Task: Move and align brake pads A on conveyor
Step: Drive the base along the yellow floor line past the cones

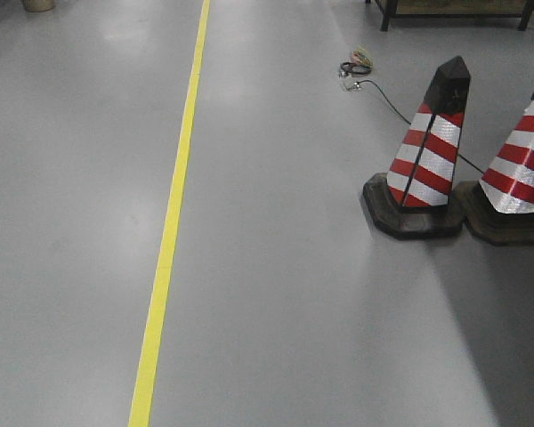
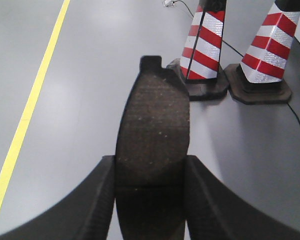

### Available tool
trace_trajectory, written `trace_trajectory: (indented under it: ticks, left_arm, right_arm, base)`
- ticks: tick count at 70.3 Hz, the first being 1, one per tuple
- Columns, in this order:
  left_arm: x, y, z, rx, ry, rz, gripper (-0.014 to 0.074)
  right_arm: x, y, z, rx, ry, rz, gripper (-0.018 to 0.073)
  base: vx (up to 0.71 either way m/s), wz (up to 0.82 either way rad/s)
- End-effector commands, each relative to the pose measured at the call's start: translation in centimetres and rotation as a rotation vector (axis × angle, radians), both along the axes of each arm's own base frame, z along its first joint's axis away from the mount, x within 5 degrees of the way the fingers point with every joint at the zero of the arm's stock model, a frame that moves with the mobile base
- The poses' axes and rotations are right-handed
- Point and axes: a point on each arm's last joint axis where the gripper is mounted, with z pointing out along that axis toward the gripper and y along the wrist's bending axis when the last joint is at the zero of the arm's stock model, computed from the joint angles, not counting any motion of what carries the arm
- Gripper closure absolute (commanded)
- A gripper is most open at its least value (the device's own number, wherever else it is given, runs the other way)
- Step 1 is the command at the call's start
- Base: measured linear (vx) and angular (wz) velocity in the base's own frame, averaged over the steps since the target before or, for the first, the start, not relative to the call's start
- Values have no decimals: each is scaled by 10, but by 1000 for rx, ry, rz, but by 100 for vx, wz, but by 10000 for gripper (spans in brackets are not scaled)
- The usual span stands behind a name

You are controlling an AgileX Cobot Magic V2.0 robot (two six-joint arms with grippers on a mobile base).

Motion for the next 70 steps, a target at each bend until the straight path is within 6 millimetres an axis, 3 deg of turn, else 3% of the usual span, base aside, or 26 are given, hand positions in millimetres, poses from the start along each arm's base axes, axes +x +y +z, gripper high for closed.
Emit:
trace_trajectory:
  ticks: [1,70]
  left_arm:
    - [4,-1,17,-33,-115,7,450]
    - [4,-1,17,-33,-115,7,450]
  right_arm:
    - [4,0,17,-24,-113,11,563]
    - [4,0,17,-24,-113,11,563]
  base:
    - [54,2]
    - [52,-2]
